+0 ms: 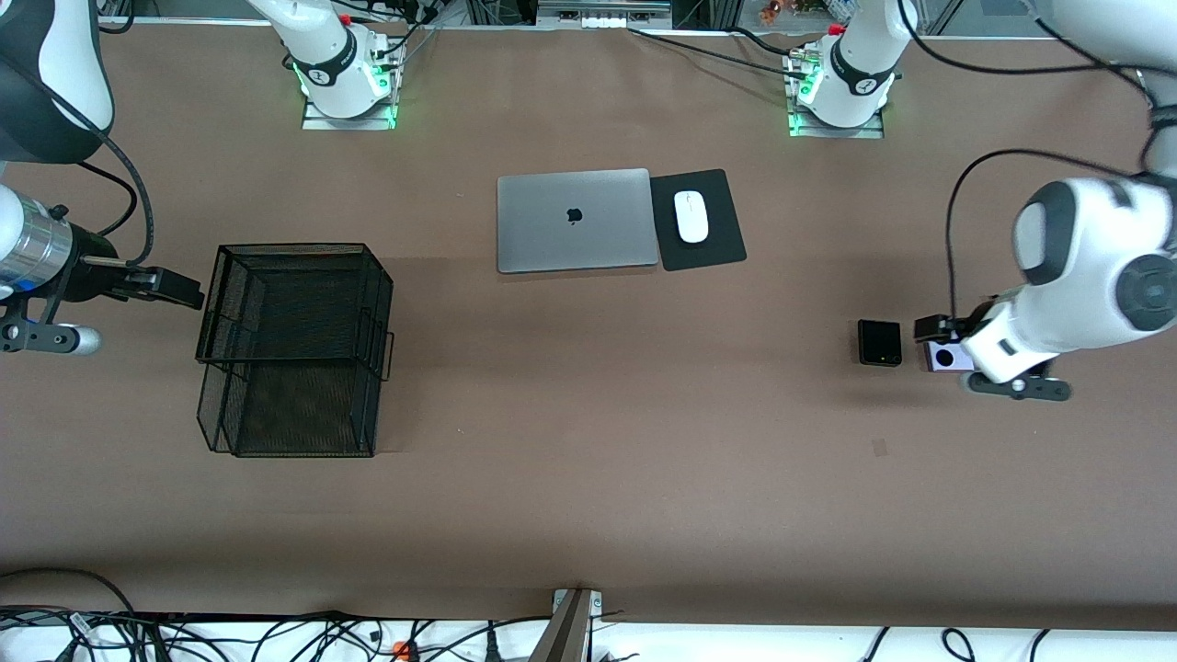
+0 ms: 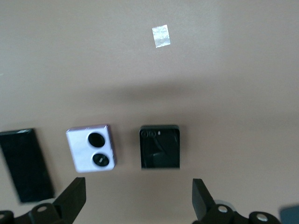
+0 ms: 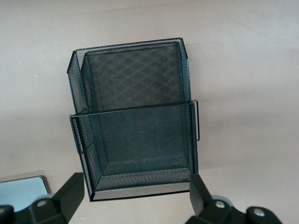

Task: Place phones with both arms
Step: 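Move the left gripper over the small black flip phone, then grasp the black flip phone with the left gripper and lift it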

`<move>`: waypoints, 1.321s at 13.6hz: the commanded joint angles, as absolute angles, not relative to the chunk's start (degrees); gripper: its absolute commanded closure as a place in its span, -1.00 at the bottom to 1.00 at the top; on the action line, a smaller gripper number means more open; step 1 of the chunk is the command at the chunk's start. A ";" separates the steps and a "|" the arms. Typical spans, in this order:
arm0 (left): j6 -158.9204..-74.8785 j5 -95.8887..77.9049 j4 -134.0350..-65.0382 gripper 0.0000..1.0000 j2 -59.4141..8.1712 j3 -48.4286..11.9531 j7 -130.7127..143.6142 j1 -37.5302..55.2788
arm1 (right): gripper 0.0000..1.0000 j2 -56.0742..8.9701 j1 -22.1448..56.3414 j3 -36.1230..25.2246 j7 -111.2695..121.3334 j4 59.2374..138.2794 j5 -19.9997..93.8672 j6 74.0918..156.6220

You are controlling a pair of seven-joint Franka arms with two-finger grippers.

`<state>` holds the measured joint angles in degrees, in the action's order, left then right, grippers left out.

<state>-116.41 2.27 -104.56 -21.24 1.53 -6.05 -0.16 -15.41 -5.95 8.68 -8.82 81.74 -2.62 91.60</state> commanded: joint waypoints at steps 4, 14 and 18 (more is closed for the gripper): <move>-132.43 1.58 -116.35 -1.00 -22.32 1.49 -6.42 -0.44 | -1.00 -15.03 -6.33 8.79 -8.79 81.83 -1.49 91.05; -144.39 1.58 -122.69 -1.00 -25.57 1.49 -4.83 0.79 | -1.00 -15.03 -6.33 8.79 -8.79 81.83 -1.49 90.97; -147.47 1.50 -122.78 -1.00 -28.03 1.49 -4.75 0.70 | -1.00 -15.03 -6.33 8.79 -8.79 81.83 -1.49 90.97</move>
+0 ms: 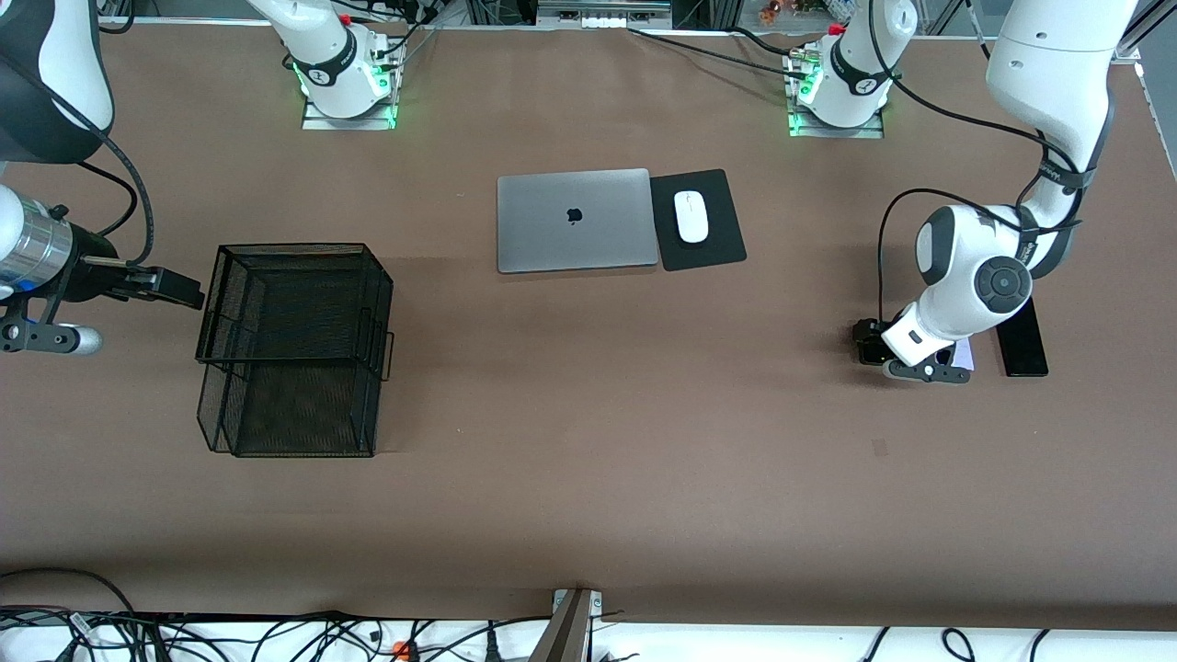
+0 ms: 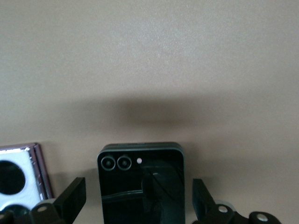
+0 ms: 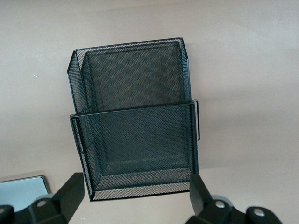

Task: Place phones with both arms
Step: 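Grasp the black flip phone with the left gripper and lift it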

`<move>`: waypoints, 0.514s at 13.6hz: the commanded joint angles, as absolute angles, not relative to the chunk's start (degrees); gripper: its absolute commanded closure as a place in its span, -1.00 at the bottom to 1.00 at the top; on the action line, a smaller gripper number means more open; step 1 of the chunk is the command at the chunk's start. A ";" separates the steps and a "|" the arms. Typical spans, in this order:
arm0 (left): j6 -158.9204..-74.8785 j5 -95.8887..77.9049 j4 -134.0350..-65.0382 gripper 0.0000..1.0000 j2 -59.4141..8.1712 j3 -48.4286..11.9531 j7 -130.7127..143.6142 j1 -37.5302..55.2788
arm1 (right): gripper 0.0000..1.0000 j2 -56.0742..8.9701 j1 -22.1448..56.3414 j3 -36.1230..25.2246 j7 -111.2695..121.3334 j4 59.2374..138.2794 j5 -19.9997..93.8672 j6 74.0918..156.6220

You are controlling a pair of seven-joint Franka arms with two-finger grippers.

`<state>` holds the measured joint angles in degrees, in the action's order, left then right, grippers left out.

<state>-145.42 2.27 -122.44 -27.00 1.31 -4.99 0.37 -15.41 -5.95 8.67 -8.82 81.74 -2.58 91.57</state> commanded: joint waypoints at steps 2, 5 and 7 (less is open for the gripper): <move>-149.06 1.50 -123.31 -1.00 -28.56 1.49 -4.75 0.70 | -1.00 -15.03 -6.33 8.79 -8.79 81.83 -1.49 90.97; -150.46 1.50 -123.40 -1.00 -29.70 1.49 -4.75 0.70 | -1.00 -15.03 -6.33 8.79 -8.79 81.83 -1.49 90.97; -151.08 1.49 -123.40 -0.47 -30.23 1.49 -4.75 0.62 | -1.00 -14.94 -6.33 8.79 -8.79 81.83 -1.49 90.97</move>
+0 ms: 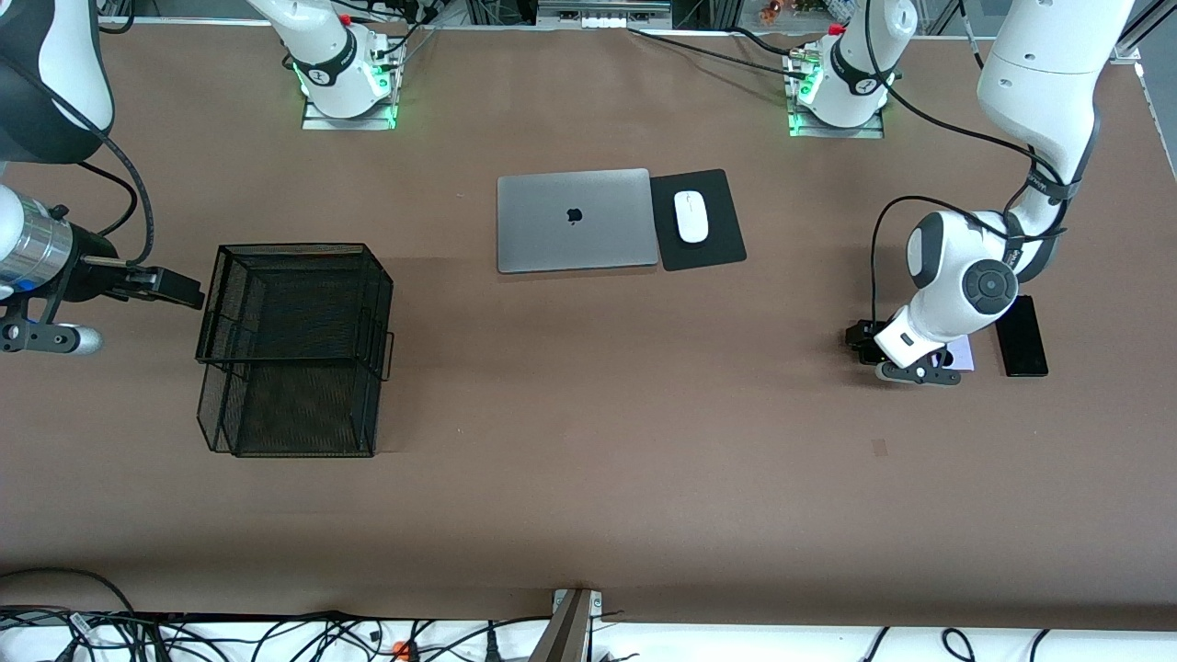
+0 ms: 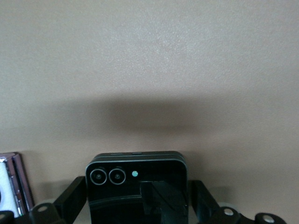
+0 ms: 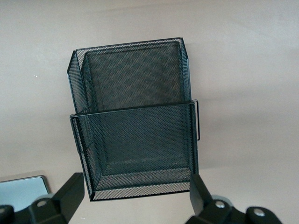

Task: Place phones with both arms
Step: 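Grasp the black flip phone with the left gripper and lift it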

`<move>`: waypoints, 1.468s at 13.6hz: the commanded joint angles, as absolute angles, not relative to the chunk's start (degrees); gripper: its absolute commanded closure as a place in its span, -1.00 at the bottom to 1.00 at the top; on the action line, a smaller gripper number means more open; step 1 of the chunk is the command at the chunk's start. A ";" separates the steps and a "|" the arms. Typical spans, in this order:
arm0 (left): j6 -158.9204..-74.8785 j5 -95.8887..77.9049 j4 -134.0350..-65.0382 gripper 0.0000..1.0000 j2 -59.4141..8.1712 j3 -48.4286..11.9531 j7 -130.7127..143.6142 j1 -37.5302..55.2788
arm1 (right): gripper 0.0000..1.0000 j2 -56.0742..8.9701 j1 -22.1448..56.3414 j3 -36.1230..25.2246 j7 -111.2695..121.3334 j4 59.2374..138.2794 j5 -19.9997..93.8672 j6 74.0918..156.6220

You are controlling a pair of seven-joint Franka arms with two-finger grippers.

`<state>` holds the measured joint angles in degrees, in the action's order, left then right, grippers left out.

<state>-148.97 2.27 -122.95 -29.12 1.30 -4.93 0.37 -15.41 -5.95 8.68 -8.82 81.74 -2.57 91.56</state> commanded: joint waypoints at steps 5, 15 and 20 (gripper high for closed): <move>-151.08 1.49 -123.40 1.00 -30.41 1.49 -4.13 0.18 | -1.00 -15.03 -6.33 8.79 -8.79 81.83 -1.49 90.97; -131.42 1.49 -109.71 1.00 -29.53 -0.08 2.10 2.11 | -1.00 -15.03 -6.33 8.79 -8.79 81.83 -1.49 91.05; -128.85 1.49 -103.90 1.00 -30.32 -0.70 16.13 11.14 | -1.00 -15.03 -6.33 8.79 -8.79 81.83 -1.49 91.06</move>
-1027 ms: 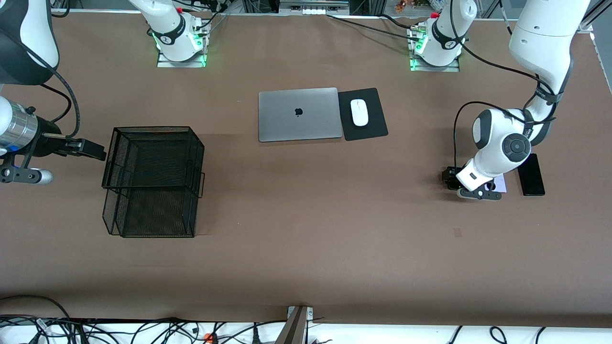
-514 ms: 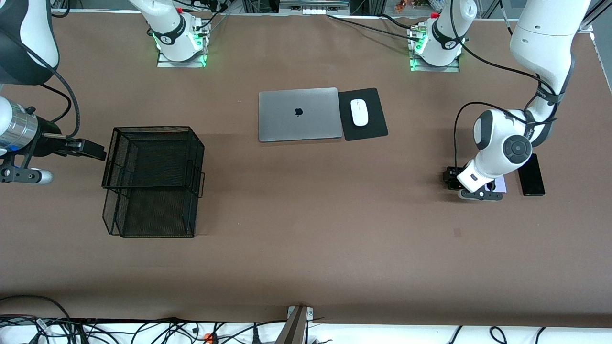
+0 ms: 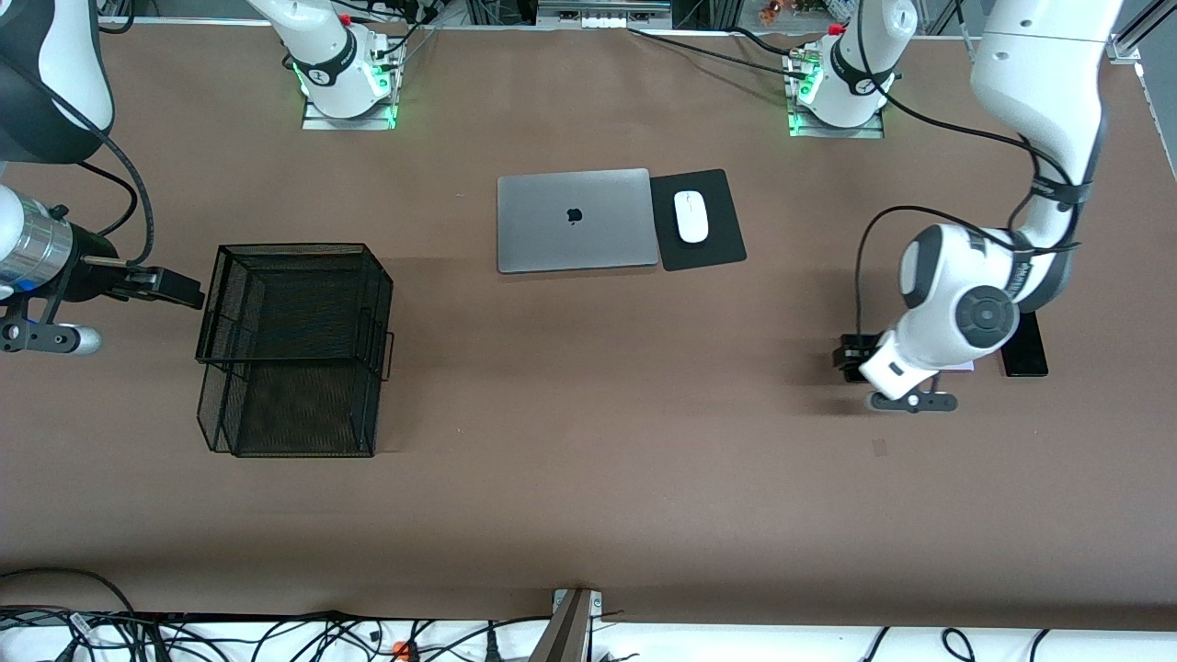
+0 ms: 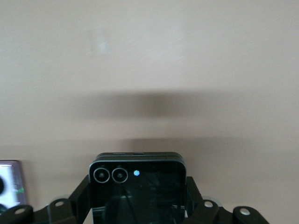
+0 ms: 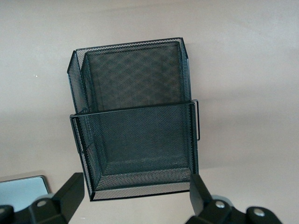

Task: Place phones with both arms
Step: 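Carry the black flip phone to the table middle and set it down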

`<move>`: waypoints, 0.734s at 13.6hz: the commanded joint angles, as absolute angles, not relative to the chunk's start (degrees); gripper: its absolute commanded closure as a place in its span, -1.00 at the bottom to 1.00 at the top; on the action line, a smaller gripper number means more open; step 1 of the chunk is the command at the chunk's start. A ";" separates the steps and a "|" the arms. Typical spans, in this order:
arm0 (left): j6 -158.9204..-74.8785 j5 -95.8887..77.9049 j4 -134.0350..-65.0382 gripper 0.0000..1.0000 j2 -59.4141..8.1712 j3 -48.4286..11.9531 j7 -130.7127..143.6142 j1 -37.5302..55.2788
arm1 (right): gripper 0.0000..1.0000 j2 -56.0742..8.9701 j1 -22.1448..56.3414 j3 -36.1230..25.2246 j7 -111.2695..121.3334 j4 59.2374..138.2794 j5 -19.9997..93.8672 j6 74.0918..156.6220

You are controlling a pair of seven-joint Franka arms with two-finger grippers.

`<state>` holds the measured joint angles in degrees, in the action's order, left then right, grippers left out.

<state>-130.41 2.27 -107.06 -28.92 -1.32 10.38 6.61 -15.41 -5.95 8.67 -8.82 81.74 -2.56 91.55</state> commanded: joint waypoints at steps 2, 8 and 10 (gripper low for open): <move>-128.85 1.41 -100.57 1.00 -32.60 -0.70 22.03 15.62 | -1.00 -15.03 -6.33 8.79 -8.79 81.83 -1.49 91.14; -128.85 1.06 -88.00 1.00 -41.38 -0.79 37.86 27.67 | -1.00 -15.03 -6.33 8.79 -8.79 81.74 -1.41 91.23; -128.85 -1.04 -83.60 1.00 -44.72 -0.70 42.26 30.92 | -1.00 -15.03 -6.33 8.79 -8.79 81.74 -1.41 91.41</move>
<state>-130.36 1.65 -90.73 -40.04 -1.72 39.31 27.98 -15.40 -5.95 8.67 -8.82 81.74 -2.53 91.57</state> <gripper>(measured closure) 0.194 0.000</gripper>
